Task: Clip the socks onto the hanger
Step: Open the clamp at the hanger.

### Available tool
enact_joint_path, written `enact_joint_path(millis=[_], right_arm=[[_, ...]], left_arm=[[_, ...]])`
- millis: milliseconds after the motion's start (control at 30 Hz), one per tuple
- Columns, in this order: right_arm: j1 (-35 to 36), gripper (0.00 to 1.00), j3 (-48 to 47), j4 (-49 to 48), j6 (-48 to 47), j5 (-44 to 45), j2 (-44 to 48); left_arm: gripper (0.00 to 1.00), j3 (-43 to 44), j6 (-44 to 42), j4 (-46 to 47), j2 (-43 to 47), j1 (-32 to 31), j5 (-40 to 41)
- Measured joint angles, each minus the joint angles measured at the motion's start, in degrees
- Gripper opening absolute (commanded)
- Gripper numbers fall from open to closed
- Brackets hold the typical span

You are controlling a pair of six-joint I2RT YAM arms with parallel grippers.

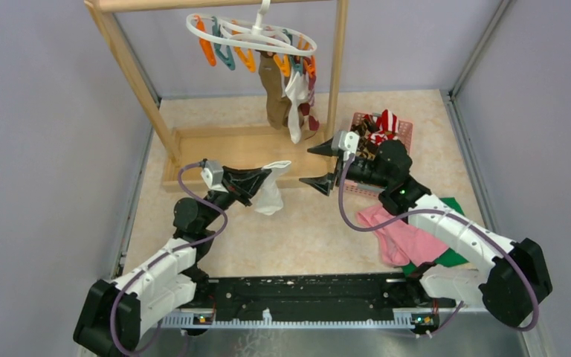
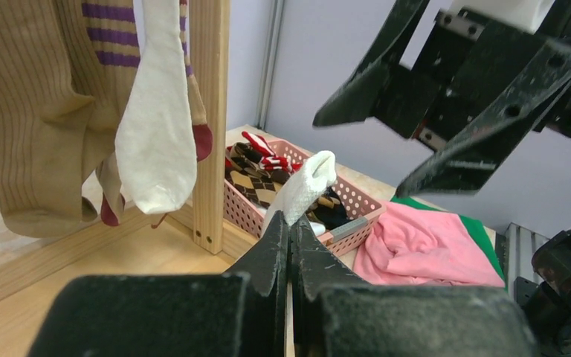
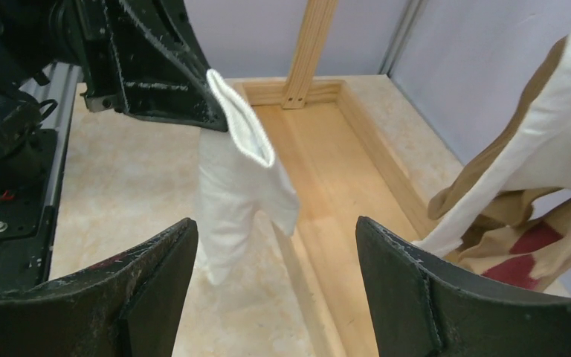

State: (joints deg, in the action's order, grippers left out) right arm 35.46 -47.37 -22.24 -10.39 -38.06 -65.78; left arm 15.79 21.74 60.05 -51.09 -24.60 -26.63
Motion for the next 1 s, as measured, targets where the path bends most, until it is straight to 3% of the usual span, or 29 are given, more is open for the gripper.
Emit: enact_joint_path(millis=[467,700,900,967,1000], right_arm=[[0.0,0.75,1.6,-4.8,0.1,-2.3,-2.6],[0.2,0.68,-2.6,-2.1,2.4,4.8,-2.9],[6.3,0.79,-20.2,5.0,4.6,19.3,-5.7],[9.5,0.96,-24.6,7.3,4.9,25.0,-6.4],[10.9,0.98,-26.1,8.1,5.3,27.8,-6.8]], left_arm=[[0.00,1.5,2.4,3.4,-2.1,0.1,-0.7],[0.00,1.5,2.4,3.4,-3.0,0.1,-0.2],[0.00,1.4,2.1,2.3,-0.9,0.2,1.3],[0.00,1.4,1.8,1.4,1.1,0.2,2.0],[0.00,1.3,1.5,1.1,2.2,0.2,2.4]])
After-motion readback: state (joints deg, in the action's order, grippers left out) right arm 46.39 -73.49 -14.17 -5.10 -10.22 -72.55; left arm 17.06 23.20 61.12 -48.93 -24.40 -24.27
